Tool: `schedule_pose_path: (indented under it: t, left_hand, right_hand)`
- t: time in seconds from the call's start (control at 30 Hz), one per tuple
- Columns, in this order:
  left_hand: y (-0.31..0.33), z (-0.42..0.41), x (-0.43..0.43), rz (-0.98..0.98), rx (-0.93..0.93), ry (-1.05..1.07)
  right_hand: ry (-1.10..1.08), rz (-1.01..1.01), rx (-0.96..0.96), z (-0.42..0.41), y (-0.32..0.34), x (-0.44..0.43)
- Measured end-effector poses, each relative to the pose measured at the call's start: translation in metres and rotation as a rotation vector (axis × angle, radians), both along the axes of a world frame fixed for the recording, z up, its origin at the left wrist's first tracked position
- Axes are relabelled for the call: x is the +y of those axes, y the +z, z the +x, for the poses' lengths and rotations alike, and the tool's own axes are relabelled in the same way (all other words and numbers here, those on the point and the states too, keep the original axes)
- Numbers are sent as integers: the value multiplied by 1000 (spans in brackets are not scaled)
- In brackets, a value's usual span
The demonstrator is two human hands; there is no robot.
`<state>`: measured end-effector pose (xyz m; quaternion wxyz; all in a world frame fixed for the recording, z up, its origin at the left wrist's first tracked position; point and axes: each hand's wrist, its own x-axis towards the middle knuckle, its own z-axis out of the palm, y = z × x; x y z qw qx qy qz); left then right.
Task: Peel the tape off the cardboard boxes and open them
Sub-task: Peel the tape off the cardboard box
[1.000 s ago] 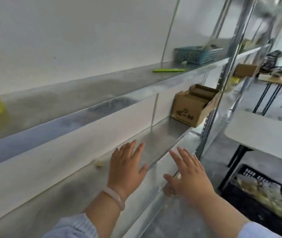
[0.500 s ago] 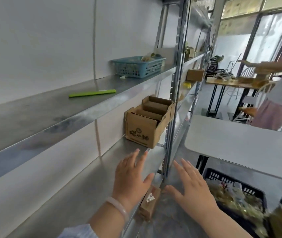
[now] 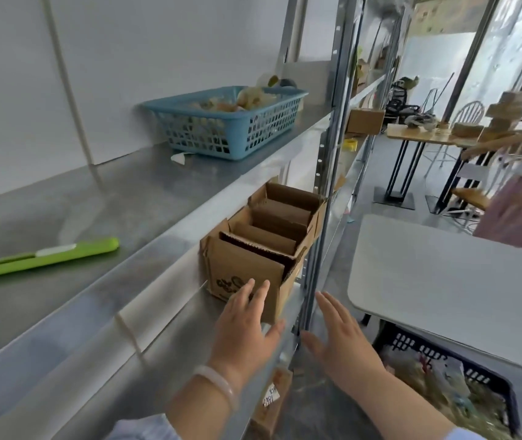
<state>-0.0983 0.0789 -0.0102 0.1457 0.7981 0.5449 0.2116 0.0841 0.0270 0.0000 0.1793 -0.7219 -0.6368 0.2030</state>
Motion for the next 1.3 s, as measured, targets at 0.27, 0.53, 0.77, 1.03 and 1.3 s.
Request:
schedule_pose_path:
  t: [0.27, 0.53, 0.77, 1.03, 1.3]
  left_hand:
    - [-8, 33, 51, -58, -88, 178]
    - [-18, 56, 67, 24, -155, 320]
    - [-25, 60, 47, 120, -250, 454]
    - [-40, 37, 3, 87, -549, 645]
    - [-50, 24, -36, -81, -908, 720]
  right_hand:
    - [38, -72, 334, 38, -7, 102]
    - [251, -73, 523, 61, -33, 141]
    - [280, -178, 691, 65, -33, 164]
    - [363, -219, 588, 43, -40, 167]
    - [99, -669, 996, 14, -39, 163]
